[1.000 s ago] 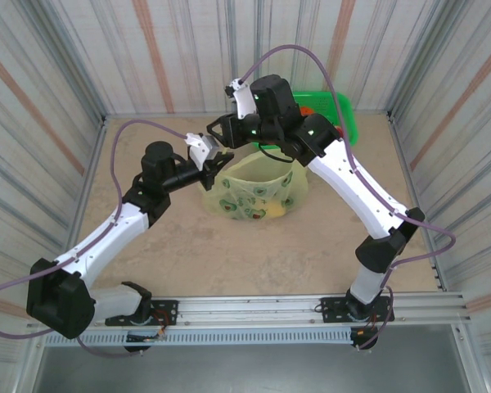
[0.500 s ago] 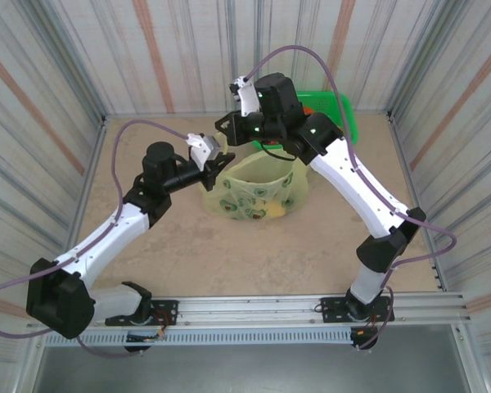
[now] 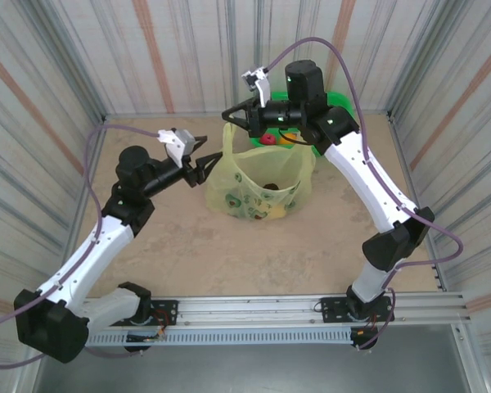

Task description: Place the fake fruits into the plastic bag and tie a complex knot

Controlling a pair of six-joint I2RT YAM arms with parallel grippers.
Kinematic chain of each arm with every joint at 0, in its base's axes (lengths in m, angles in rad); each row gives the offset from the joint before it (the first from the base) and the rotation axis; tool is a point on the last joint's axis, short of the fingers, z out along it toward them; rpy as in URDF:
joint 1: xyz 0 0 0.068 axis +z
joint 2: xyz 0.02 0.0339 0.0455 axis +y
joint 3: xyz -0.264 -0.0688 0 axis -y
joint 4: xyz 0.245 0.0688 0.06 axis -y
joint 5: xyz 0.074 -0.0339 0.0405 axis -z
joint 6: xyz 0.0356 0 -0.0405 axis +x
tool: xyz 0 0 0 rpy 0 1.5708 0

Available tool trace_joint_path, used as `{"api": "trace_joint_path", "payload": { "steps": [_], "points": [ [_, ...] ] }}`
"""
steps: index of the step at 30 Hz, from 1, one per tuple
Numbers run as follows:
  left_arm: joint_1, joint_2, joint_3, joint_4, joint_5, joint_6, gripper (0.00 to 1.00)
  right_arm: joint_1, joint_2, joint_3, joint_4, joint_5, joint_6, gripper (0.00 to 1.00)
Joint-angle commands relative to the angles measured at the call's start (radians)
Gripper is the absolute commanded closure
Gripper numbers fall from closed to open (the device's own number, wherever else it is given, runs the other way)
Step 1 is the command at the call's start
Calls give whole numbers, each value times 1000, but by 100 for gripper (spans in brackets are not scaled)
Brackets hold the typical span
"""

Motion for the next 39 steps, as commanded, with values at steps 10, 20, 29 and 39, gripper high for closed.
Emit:
{"api": "trace_joint_path", "payload": {
  "steps": [10,20,29,39],
  "points": [
    [20,142,-35,362,318,-135,33,-37,-87,-135,191,-379,-246,100],
    [-4,184,-27,364,399,-100,42,-54,-107,-202,299,-472,-222,100],
    [-50,165,-79,350,375,-72,51,-64,-121,-236,320,-404,-240,100],
    [-97,222,-71,404,229,-91,61,-47,-152,-313,455,-324,-186,100]
  ]
}}
